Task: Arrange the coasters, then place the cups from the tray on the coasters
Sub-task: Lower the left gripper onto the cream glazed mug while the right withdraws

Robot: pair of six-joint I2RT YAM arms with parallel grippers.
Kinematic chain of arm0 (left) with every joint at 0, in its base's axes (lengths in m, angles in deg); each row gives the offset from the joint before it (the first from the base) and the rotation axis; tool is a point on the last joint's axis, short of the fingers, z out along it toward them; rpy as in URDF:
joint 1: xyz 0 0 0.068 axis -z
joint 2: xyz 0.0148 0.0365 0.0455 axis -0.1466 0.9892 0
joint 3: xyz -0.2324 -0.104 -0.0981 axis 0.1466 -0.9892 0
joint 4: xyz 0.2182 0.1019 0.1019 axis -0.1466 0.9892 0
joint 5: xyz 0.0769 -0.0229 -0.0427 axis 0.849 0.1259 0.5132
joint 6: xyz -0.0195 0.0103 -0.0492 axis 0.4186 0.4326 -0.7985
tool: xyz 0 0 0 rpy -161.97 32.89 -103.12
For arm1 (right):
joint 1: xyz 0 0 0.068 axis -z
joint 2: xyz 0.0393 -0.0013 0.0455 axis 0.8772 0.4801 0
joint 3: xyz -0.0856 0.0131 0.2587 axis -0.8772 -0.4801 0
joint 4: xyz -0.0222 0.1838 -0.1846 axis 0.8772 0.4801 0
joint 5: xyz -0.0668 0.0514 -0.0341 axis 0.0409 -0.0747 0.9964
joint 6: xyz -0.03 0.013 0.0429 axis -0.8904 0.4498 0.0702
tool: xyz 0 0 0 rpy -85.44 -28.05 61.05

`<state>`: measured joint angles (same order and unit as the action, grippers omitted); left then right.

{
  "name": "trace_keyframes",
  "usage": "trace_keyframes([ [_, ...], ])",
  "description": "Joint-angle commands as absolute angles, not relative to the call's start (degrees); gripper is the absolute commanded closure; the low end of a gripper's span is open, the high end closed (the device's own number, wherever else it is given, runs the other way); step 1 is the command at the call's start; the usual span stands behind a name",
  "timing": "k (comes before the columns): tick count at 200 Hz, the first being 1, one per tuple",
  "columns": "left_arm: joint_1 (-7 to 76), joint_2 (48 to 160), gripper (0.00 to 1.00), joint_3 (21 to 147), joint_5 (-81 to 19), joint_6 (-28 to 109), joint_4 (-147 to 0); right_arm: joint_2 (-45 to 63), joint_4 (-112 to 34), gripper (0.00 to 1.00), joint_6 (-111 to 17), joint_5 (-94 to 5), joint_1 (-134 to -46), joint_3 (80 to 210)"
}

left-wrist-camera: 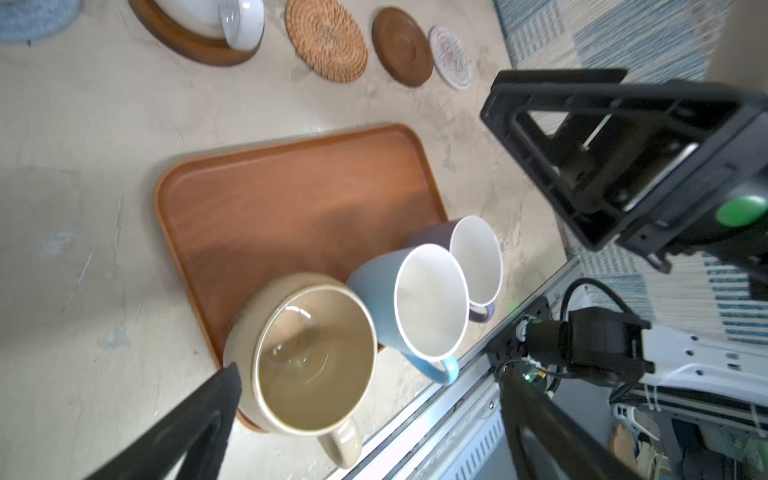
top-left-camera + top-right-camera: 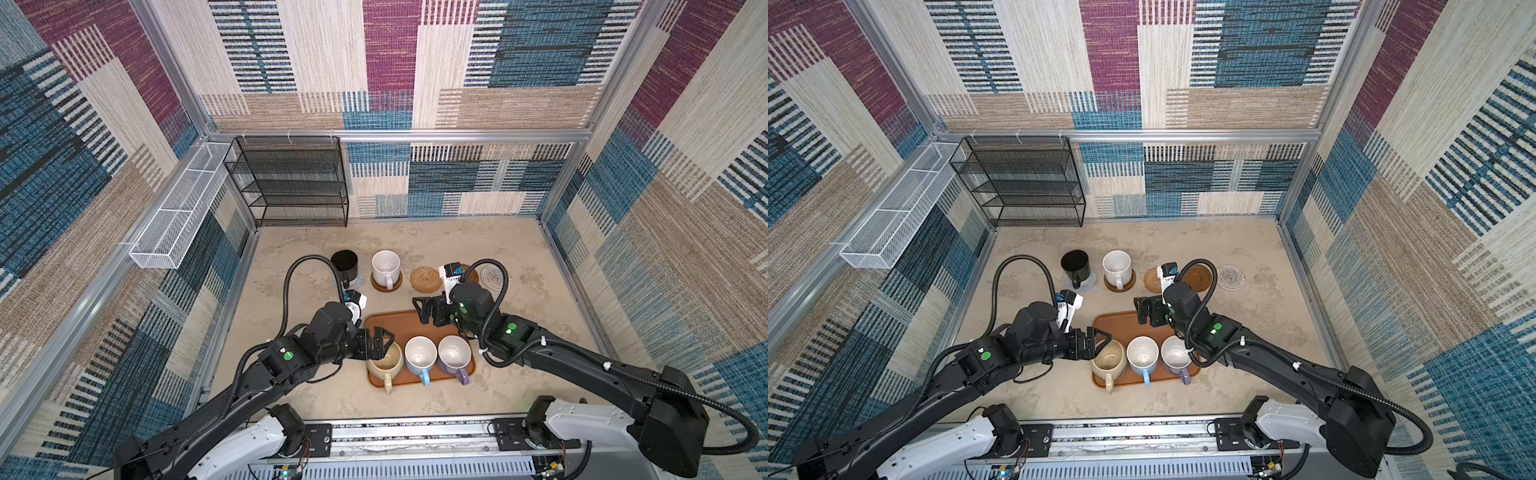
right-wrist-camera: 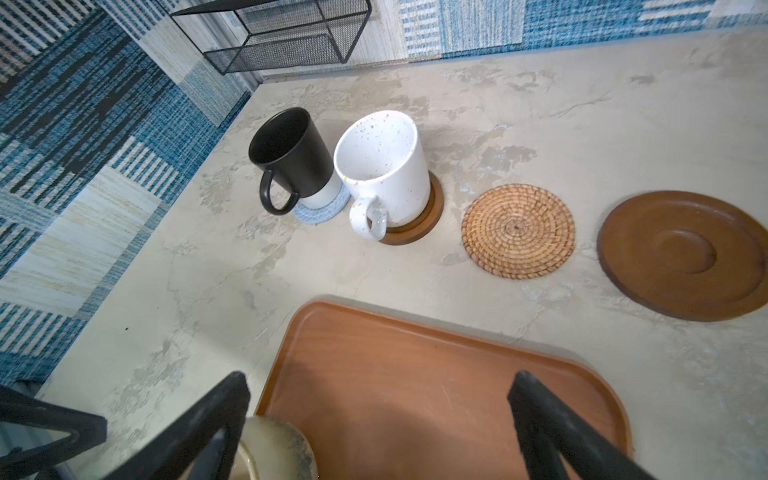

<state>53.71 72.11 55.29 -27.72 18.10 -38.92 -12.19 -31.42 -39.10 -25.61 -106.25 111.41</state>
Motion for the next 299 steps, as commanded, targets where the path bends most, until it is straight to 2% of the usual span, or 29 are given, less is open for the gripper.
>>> trace_keyframes([
  [1, 54.8, 73.3, 0.00, 55.5, -25.1, 18.4, -35.8, -13.5, -35.4, 0.00, -41.1, -28.9, -105.6, 110.3],
  [57, 64.4, 76.2, 0.00, 55.2, -17.7, 13.7, -30.1, -22.7, -34.8, 0.00, -42.0, -29.6, -104.3, 104.4],
  [124, 75.8, 85.0, 0.00, 56.1, -8.6, 7.4, -27.5, -26.6, -29.7, 0.00, -39.6, -31.8, -104.3, 103.1],
  [170, 80.2, 91.9, 0.28, 58.9, -1.7, 3.5, -23.7, -27.0, -28.9, 0.00, -38.8, -32.3, -104.2, 102.8],
  [224, 84.1, 97.9, 0.48, 61.0, 2.5, -0.4, -23.8, -29.1, -29.8, 0.00, -38.1, -33.7, -104.3, 100.8],
  [236, 84.7, 99.3, 0.58, 61.4, 3.4, -0.7, -23.9, -29.5, -30.5, 0.00, -38.1, -35.0, -104.3, 100.6],
  [260, 85.3, 102.3, 0.64, 62.7, 3.6, -0.1, -23.9, -29.8, -31.3, 0.00, -38.3, -36.1, -104.3, 100.3],
  [299, 85.7, 104.6, 0.69, 62.5, 5.0, -1.6, -24.0, -29.6, -31.7, 0.00, -38.3, -36.0, -104.2, 99.9],
])
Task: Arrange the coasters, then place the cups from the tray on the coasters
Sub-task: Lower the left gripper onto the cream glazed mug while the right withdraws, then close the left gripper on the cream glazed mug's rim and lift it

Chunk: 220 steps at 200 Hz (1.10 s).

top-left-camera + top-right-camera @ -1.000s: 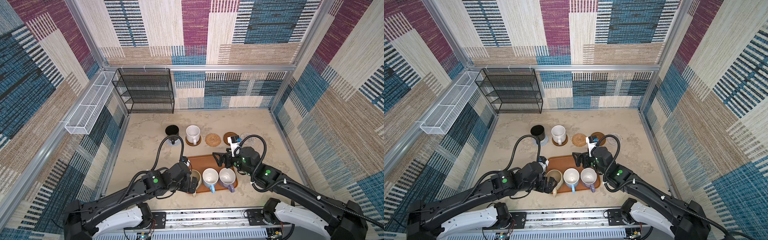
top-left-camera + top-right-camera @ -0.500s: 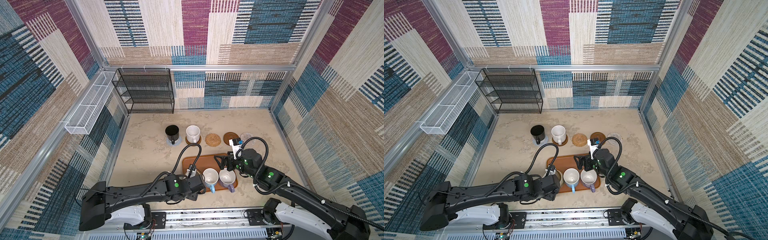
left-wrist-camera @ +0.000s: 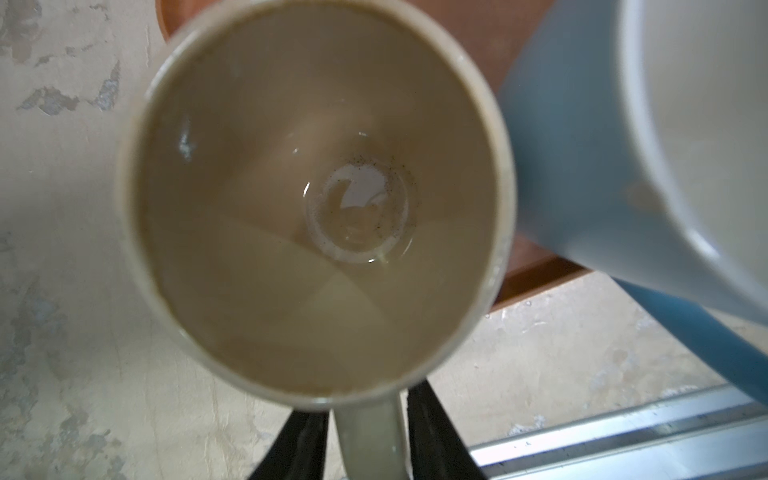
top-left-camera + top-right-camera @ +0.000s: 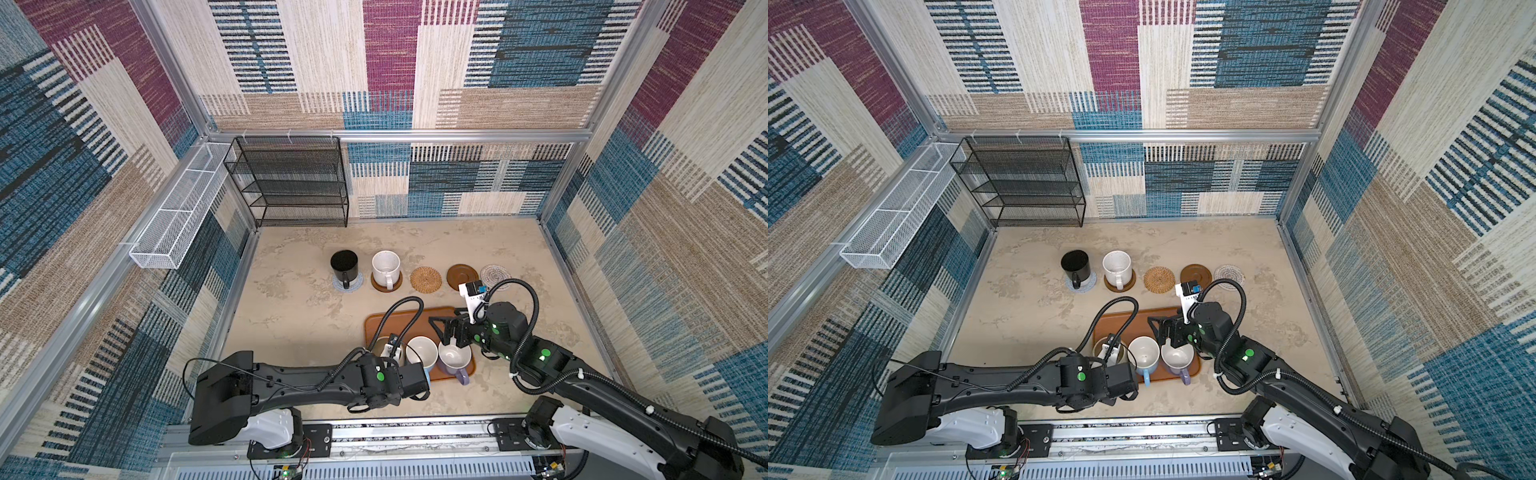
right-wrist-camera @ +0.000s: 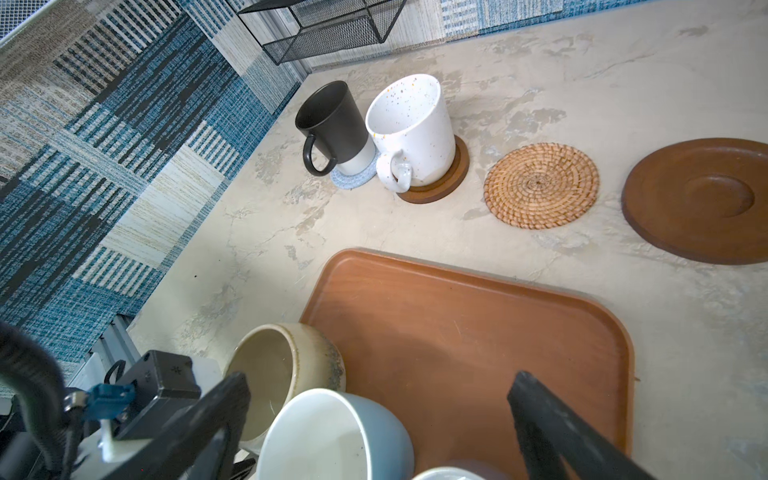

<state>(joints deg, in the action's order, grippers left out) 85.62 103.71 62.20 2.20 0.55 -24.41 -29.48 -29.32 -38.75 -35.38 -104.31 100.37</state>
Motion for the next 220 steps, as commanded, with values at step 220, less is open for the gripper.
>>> trace_keyframes([
  [220, 82.7, 97.3, 1.00, 67.7, 10.9, 2.3, -19.7, -27.3, -38.6, 0.00, -39.2, -40.7, -104.1, 100.9],
])
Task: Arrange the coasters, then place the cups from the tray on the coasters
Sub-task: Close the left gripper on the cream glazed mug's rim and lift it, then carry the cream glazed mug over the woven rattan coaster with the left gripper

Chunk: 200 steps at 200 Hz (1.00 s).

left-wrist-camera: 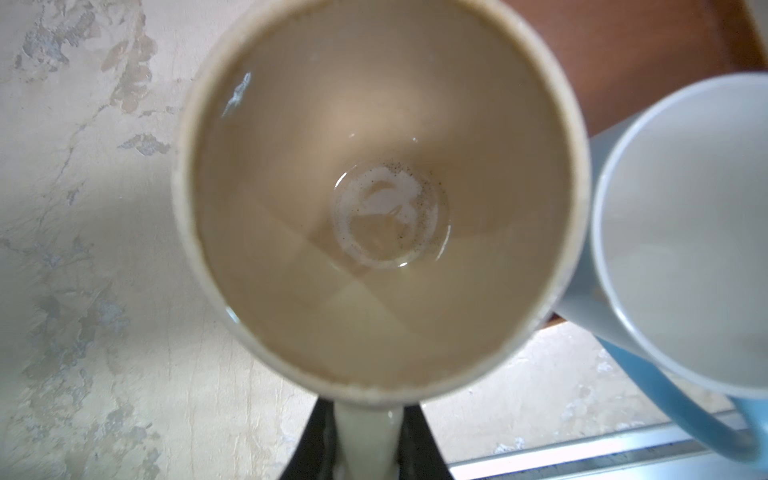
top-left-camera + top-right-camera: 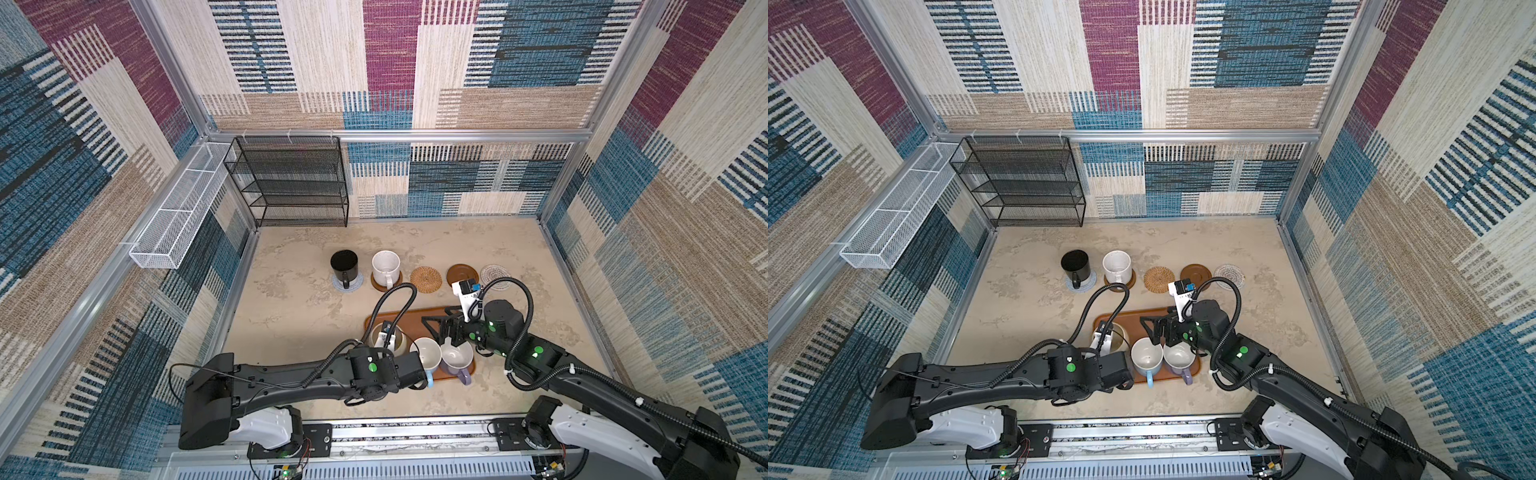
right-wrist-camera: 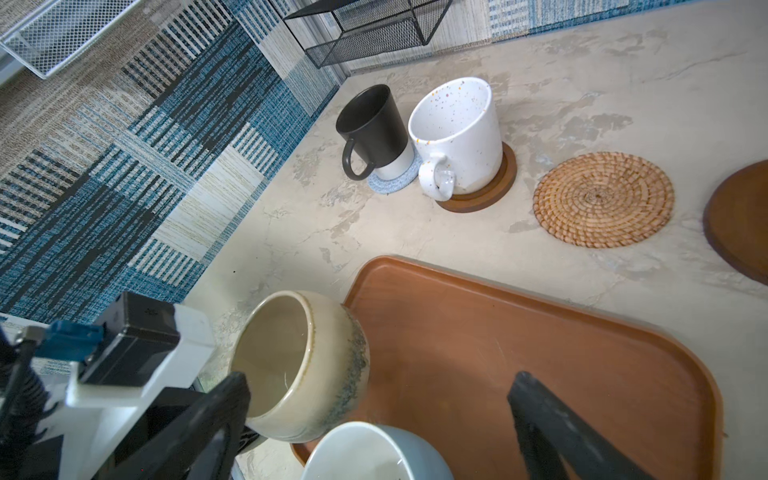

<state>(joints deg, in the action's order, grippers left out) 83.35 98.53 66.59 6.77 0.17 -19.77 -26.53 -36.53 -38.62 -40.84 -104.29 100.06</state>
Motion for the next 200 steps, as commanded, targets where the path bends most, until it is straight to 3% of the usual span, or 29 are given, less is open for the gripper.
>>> trace_keyframes([
  [1, 82.7, 97.3, 1.00, 67.8, 10.9, 2.3, -19.6, -27.4, -38.6, 0.00, -39.2, -40.7, -104.1, 100.9],
  [115, 73.2, 95.4, 1.00, 75.5, 8.6, 15.3, -23.9, -24.9, -46.7, 0.00, -43.7, -51.4, -98.4, 102.6],
  [165, 67.6, 104.0, 1.00, 84.5, 4.9, 22.1, -29.4, -21.7, -46.5, 0.00, -41.3, -49.4, -90.8, 104.4],
  [200, 64.8, 111.6, 1.00, 92.3, 2.7, 24.5, -31.1, -21.0, -48.3, 0.00, -40.6, -55.0, -82.5, 103.0],
])
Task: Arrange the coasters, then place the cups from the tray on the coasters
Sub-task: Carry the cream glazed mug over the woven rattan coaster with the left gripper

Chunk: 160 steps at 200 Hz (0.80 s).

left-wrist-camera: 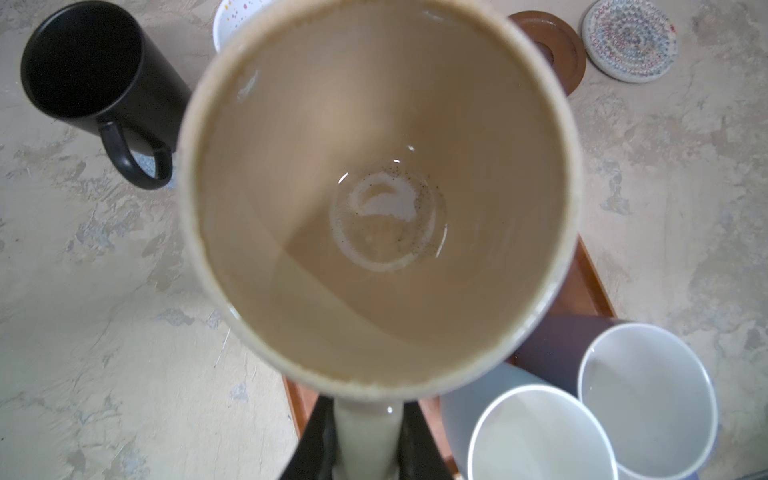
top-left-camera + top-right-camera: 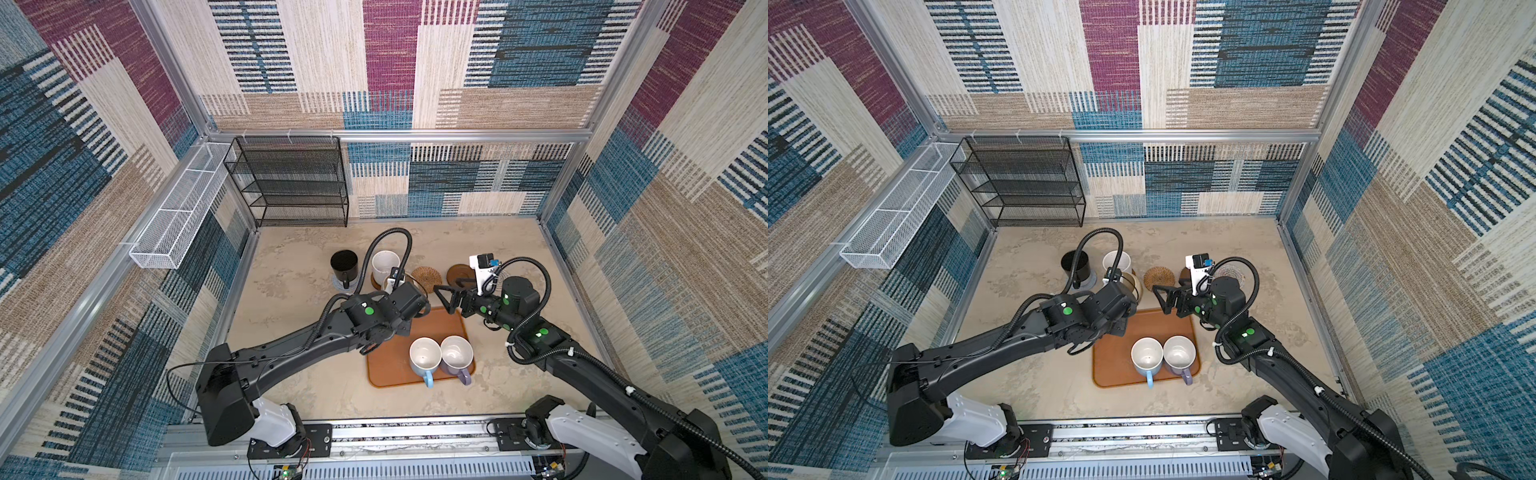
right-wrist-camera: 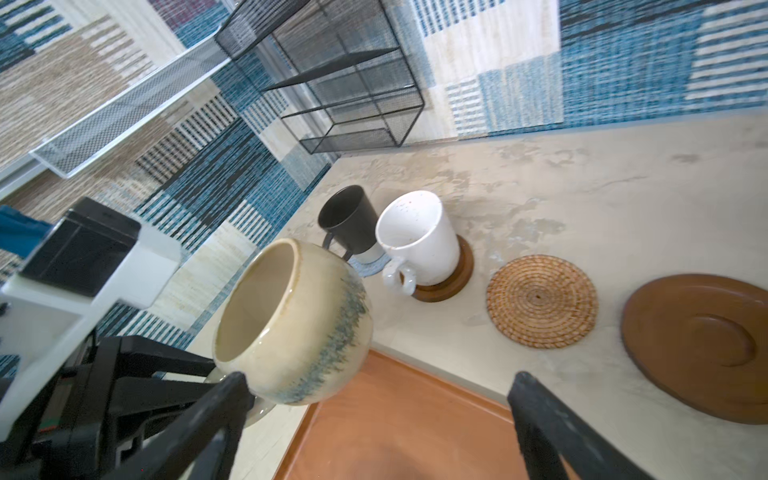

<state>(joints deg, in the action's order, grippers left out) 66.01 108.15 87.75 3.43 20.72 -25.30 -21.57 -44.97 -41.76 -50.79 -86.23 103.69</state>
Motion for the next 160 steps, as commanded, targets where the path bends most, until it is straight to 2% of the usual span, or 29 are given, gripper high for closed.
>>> trace_keyframes([
  [1, 64.8, 111.7, 1.00, 92.5, 2.6, 24.6, -31.1, -21.0, -48.4, 0.00, -40.6, -55.2, -82.3, 103.0],
  [47, 61.6, 122.5, 1.00, 102.3, -1.0, 25.2, -32.2, -18.9, -51.0, 0.00, -40.3, -58.1, -76.3, 100.0],
  [97, 58.9, 134.5, 1.00, 111.3, -4.0, 22.6, -32.1, -16.9, -52.3, 0.00, -40.6, -58.0, -73.6, 98.0],
  [160, 58.3, 145.5, 1.00, 122.3, -1.6, 18.9, -27.1, -16.4, -52.2, 0.00, -40.4, -54.3, -72.5, 96.8],
])
